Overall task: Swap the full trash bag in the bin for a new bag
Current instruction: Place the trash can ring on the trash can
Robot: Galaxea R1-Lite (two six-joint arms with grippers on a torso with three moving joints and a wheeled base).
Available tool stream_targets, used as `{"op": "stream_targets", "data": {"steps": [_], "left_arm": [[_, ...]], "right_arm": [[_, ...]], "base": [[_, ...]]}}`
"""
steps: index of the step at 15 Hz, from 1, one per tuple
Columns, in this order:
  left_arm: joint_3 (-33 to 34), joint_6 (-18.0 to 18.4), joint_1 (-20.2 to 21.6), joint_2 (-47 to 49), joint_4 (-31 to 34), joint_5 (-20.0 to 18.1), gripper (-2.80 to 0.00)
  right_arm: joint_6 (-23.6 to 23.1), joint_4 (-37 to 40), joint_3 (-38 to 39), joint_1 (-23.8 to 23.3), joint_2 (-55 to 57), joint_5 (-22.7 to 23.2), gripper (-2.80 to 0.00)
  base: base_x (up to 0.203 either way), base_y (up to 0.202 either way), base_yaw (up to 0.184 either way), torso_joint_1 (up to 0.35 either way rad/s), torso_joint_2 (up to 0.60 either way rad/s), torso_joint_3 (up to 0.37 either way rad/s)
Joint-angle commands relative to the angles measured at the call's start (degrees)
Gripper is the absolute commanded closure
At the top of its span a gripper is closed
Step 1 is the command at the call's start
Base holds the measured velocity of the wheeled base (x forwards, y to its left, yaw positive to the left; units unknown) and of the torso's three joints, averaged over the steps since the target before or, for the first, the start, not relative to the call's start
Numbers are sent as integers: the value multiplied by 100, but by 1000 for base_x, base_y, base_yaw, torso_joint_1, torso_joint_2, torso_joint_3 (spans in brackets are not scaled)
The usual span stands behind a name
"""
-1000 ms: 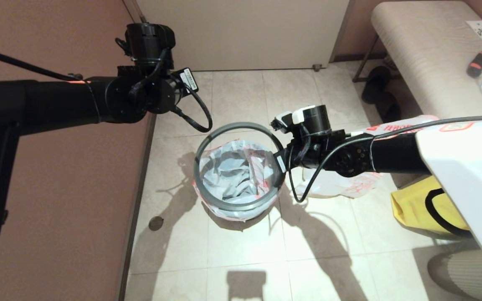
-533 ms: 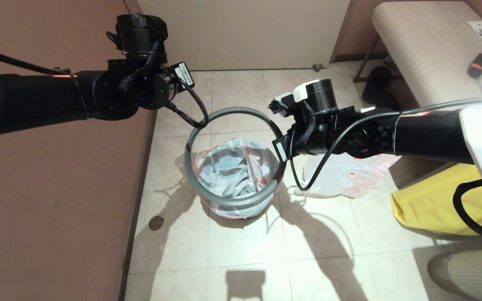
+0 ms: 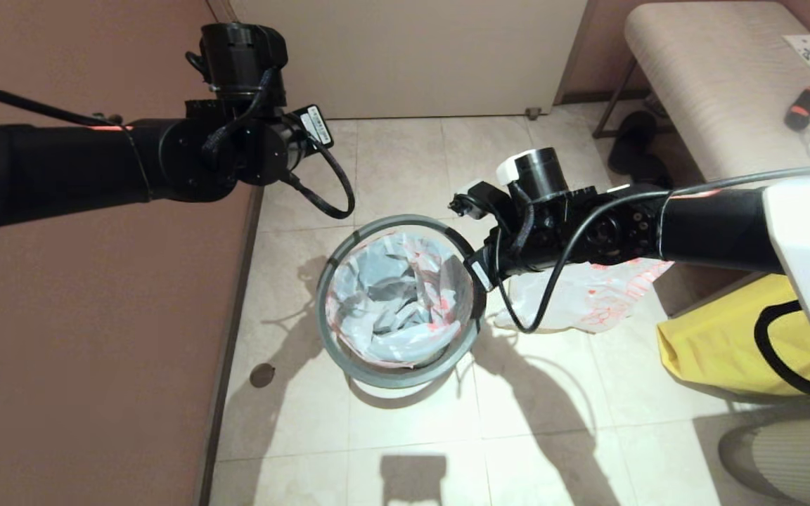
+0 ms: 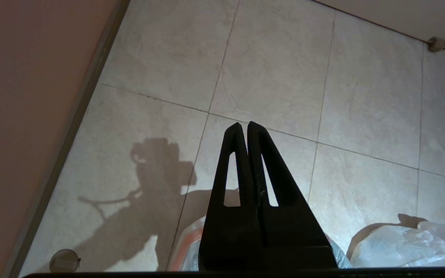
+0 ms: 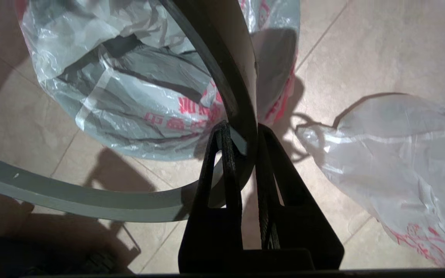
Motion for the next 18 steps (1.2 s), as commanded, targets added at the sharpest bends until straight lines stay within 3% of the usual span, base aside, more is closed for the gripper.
{"op": "stream_targets", "data": {"steps": [1, 10, 13, 18], "left_arm": [[-2, -20, 9, -10, -9, -5, 0], [-2, -29, 27, -117, -9, -32, 0], [-11, -28, 18, -107, -9, -32, 0], [-19, -29, 9, -116, -10, -32, 0]], "right_arm": [[-27, -214, 2, -16, 313, 27, 0], [-280, -1327, 2, -27, 777, 8, 0], [-332, -1257, 2, -26, 569, 0, 0], [-1005, -1326, 2, -13, 485, -377, 0]], "base": [[0, 0, 0, 0, 0, 0], [0, 0, 0, 0, 0, 0], [0, 0, 0, 0, 0, 0], [0, 0, 0, 0, 0, 0]]}}
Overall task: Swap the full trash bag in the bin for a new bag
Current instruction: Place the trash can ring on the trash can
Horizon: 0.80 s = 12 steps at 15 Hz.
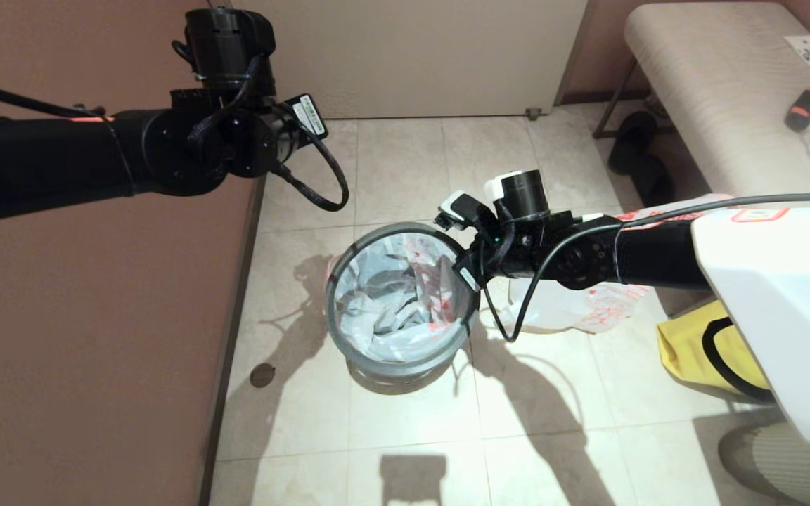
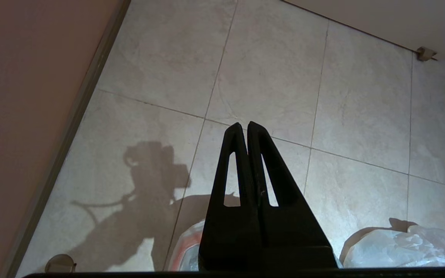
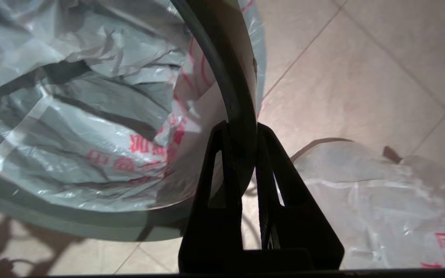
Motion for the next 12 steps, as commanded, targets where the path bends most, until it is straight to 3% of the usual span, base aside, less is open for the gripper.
{"op": "stream_targets", "data": {"steps": [1, 12], "left_arm": [[-2, -6, -1, -1, -9, 21, 0], [-2, -4, -54, 25, 0, 21, 0]], "right_arm": [[-92, -158, 0, 7, -14, -25, 0], [-83, -585, 0, 30, 162, -48, 0]], "base": [[0, 0, 0, 0, 0, 0], [0, 0, 0, 0, 0, 0]]}}
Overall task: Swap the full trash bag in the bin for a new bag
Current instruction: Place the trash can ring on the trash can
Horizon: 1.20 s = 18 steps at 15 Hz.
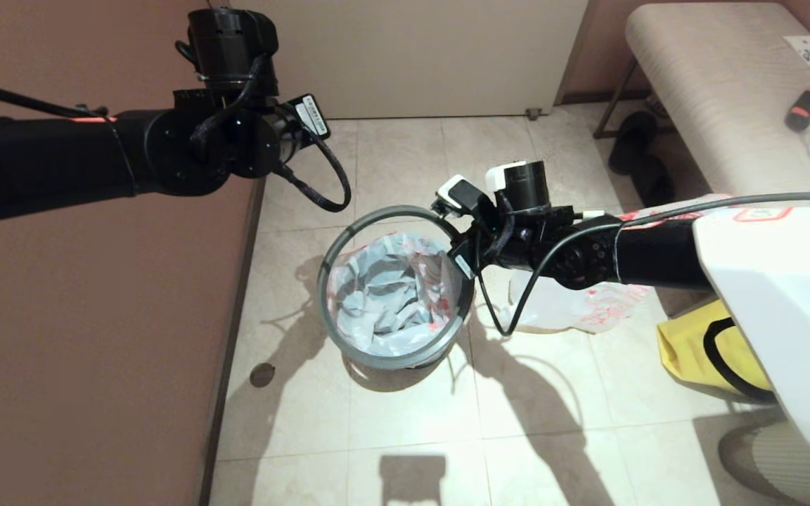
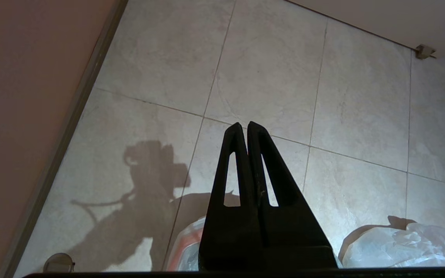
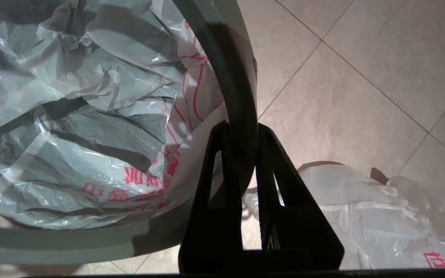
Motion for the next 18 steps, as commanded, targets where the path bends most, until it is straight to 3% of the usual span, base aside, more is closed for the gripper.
{"op": "stream_targets", "data": {"steps": [1, 9, 13, 16, 18], "left_arm": [[-3, -11, -2, 36, -6, 21, 0], [0, -11, -73, 88, -15, 29, 0], [-8, -11, -70, 88, -32, 21, 0], [-8, -11, -74, 96, -33, 21, 0], [0, -11, -108, 97, -24, 29, 0]], "right_arm": [[-18, -78, 0, -30, 266, -5, 0], [18, -287, -3, -126, 445, 10, 0], [276, -1344, -8, -98, 953, 211, 0], [681, -1250, 0, 0, 1063, 226, 0], [711, -912, 0, 22, 1071, 227, 0]], "base": [[0, 0, 0, 0, 0, 0], [0, 0, 0, 0, 0, 0], [0, 0, 0, 0, 0, 0], [0, 0, 0, 0, 0, 0], [0, 0, 0, 0, 0, 0]]}}
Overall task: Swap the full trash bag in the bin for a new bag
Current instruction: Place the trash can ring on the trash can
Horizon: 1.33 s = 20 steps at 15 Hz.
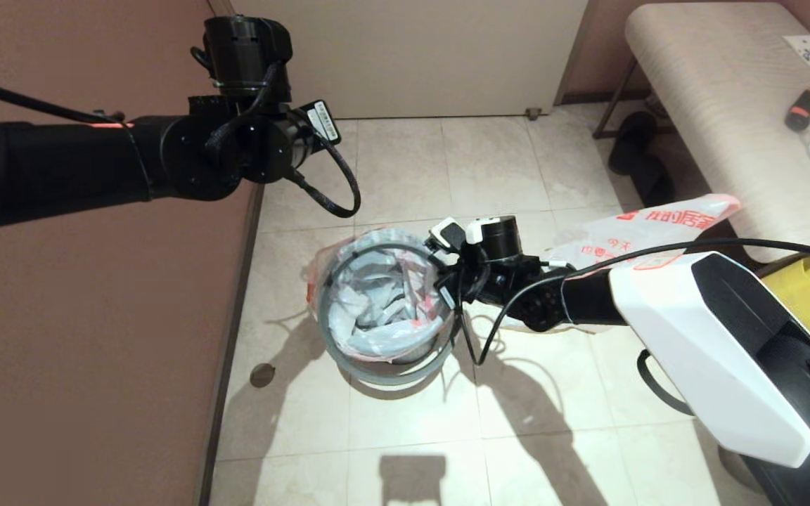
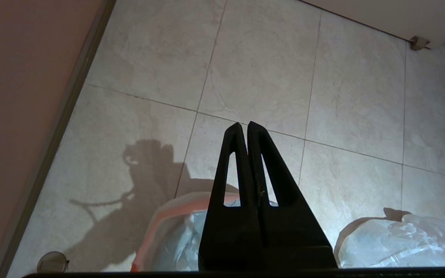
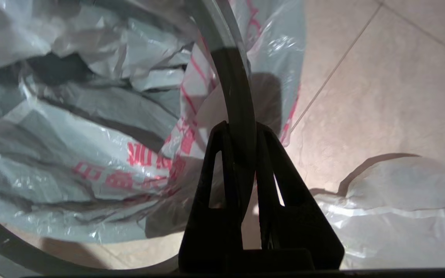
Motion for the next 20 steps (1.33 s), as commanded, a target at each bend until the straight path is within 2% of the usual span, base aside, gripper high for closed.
{"op": "stream_targets", "data": {"steps": [1, 3, 5, 9, 11, 12, 14, 16, 18, 20], "left_arm": [[9, -12, -13, 12, -7, 21, 0], [9, -12, -17, 12, -7, 21, 0], [9, -12, -25, 3, -7, 21, 0], [0, -12, -43, 21, 2, 21, 0], [9, -12, -66, 29, 2, 29, 0], [9, -12, -78, 21, 2, 29, 0], [-22, -9, -57, 111, 2, 22, 0], [-260, -7, 54, 463, 20, 24, 0], [-413, 27, 256, 835, -81, -19, 0], [-439, 88, 403, 1184, -324, -12, 0]], "right_arm": [[-11, 135, 10, 11, 15, 0, 0], [229, 328, 60, 7, -358, 111, 0], [702, 982, 19, 6, -645, 897, 0], [883, 1054, 24, 107, -454, 1008, 0], [1592, 1033, -7, 81, -823, 1463, 0], [1899, 977, -12, 76, -991, 1540, 0], [2126, 494, 40, 49, -1167, 1511, 0], [2147, 500, 400, -63, -1472, 1354, 0], [2148, 511, 1153, -181, -1962, 1096, 0], [2115, 517, 1913, -502, -2224, 562, 0]], "base": [[0, 0, 0, 0, 0, 0], [0, 0, 0, 0, 0, 0], [0, 0, 0, 0, 0, 0], [0, 0, 0, 0, 0, 0], [0, 0, 0, 0, 0, 0], [0, 0, 0, 0, 0, 0], [0, 0, 0, 0, 0, 0], [0, 0, 0, 0, 0, 0], [0, 0, 0, 0, 0, 0], [0, 0, 0, 0, 0, 0]]}}
